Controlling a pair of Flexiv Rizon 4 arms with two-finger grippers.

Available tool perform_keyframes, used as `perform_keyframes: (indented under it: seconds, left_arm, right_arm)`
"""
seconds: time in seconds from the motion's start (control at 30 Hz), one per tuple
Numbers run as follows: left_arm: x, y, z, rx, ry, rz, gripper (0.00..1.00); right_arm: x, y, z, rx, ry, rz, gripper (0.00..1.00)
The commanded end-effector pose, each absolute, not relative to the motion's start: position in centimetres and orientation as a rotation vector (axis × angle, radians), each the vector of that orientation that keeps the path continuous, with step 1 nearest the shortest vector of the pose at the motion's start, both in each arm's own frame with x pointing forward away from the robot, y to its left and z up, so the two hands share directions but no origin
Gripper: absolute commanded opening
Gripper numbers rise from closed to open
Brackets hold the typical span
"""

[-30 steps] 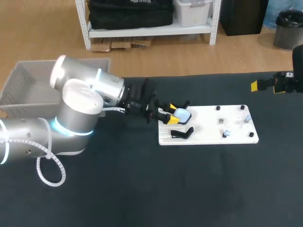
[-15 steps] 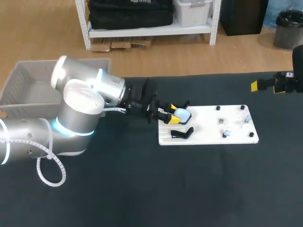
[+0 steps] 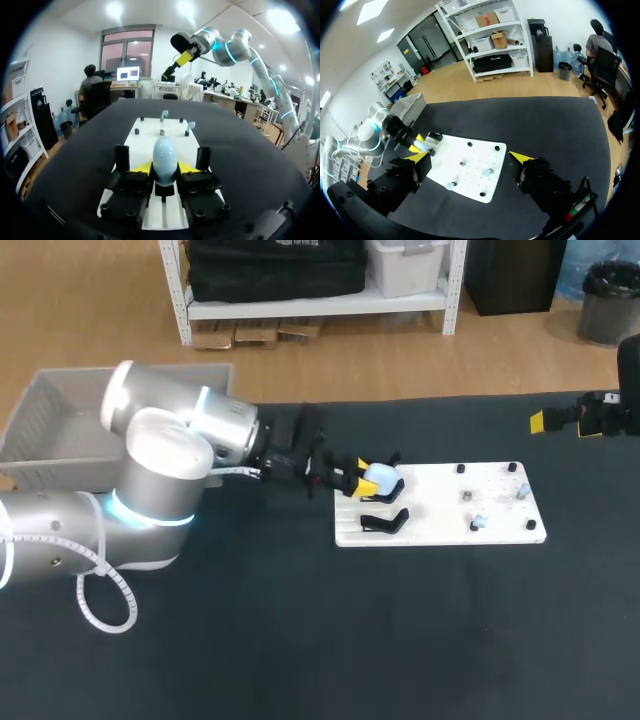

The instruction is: Pick up each earbud case from the left stands, insert the matching earbuds, close the lid, and place the case in the box.

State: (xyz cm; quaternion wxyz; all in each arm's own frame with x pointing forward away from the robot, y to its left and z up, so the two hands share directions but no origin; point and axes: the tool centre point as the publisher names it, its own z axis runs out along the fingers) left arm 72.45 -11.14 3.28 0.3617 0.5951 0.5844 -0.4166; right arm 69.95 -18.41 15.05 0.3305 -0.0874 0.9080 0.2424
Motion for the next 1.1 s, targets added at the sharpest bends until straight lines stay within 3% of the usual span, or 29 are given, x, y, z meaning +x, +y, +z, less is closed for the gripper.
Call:
perform_keyframes:
  seconds: [0.03, 0.33, 1.1]
  left_arm:
    - [71.0, -10.1, 5.1, 1.494, 1.450, -1.074, 0.00]
    - [69.0, -11.4, 8.3, 1.427, 1.346, -1.053, 0.00]
    - [69.0, -11.4, 8.3, 1.427, 1.346, -1.053, 0.00]
  right_arm:
    - [70.0, -18.5, 15.0, -0.232, 2.373, 0.638, 1.00]
    - [70.0, -18.5, 15.0, -0.232, 2.373, 0.638, 1.00]
    - [70.0, -18.5, 15.0, -0.232, 2.373, 0.638, 1.00]
